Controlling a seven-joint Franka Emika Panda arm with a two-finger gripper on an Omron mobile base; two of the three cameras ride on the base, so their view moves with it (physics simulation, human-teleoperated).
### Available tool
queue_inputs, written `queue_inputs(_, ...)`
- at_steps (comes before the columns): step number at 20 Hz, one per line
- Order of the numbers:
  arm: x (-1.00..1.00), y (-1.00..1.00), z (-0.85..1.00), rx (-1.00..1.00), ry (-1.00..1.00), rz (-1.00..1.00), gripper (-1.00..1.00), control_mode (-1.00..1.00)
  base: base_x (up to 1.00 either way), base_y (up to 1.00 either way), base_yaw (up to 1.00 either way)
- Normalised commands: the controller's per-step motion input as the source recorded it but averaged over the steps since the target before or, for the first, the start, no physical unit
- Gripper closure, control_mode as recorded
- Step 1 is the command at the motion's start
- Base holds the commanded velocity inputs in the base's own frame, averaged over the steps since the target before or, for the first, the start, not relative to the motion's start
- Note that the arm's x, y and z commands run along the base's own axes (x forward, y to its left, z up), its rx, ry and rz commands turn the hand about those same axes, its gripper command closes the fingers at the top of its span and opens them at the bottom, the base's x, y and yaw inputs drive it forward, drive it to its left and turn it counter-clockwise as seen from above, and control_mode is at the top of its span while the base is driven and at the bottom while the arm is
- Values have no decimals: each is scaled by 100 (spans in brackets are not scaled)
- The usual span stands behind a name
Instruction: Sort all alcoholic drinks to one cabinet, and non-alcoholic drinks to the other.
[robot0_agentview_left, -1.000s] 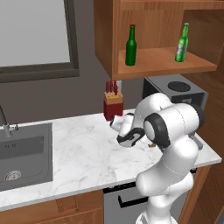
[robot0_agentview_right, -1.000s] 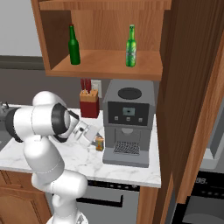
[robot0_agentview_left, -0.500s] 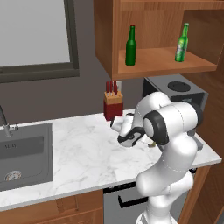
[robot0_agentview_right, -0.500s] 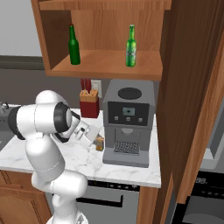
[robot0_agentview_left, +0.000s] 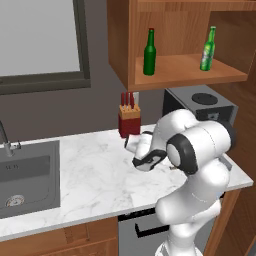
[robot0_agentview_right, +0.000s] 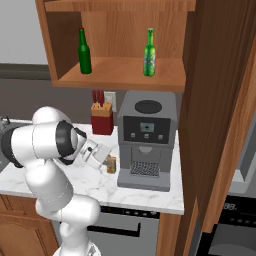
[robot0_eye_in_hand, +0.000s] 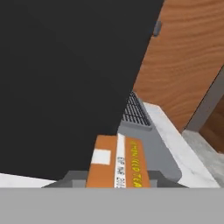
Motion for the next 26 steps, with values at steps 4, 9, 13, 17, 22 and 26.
queue_inputs(4, -66, 29, 34, -1, -1, 7, 100, -100, 0, 0, 0)
queue_inputs(9, -53, 40, 65, 0, 0, 8, 100, -100, 0, 0, 0)
queue_inputs(13, -42, 41, 84, 0, 0, 8, 100, -100, 0, 0, 0)
queue_inputs(17, -38, 31, 79, 0, 0, 9, 100, -100, 0, 0, 0)
queue_inputs(22, -39, 19, 72, 0, 2, 11, 100, -100, 0, 0, 0)
queue_inputs(26, -33, 2, 76, 0, 4, 13, 100, -100, 0, 0, 0)
